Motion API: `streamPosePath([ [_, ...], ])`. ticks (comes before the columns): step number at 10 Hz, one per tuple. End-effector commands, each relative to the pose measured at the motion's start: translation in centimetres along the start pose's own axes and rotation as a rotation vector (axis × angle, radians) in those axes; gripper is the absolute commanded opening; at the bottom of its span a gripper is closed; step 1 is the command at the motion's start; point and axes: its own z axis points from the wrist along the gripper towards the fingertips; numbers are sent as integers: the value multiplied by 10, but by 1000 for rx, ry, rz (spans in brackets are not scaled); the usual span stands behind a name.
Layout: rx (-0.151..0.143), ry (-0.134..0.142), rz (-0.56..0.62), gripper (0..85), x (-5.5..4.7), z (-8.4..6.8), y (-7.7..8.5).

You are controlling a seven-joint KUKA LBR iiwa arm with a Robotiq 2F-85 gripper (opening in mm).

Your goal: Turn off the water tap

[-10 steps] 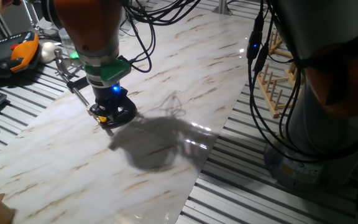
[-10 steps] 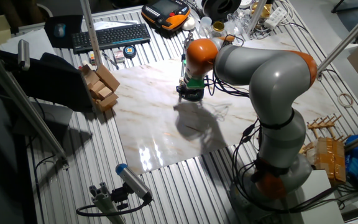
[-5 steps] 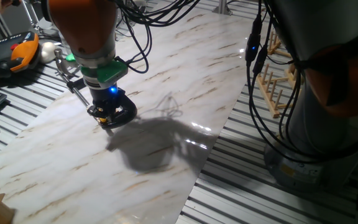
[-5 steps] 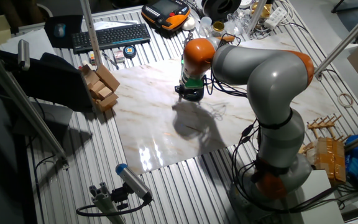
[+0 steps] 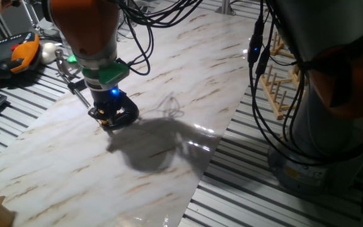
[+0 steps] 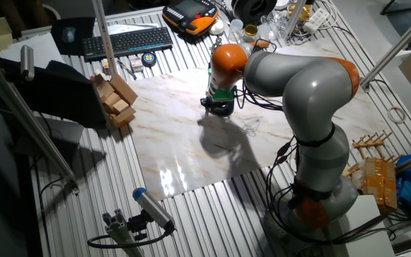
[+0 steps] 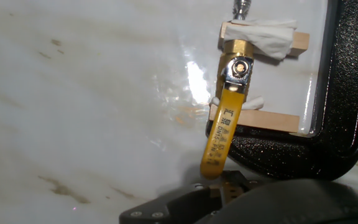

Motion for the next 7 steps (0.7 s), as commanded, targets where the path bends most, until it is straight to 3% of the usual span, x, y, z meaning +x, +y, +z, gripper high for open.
streamPosePath([
  [1, -1, -3, -1, 0, 0, 0, 1],
  [7, -1, -12, -4, 0, 0, 0, 6],
])
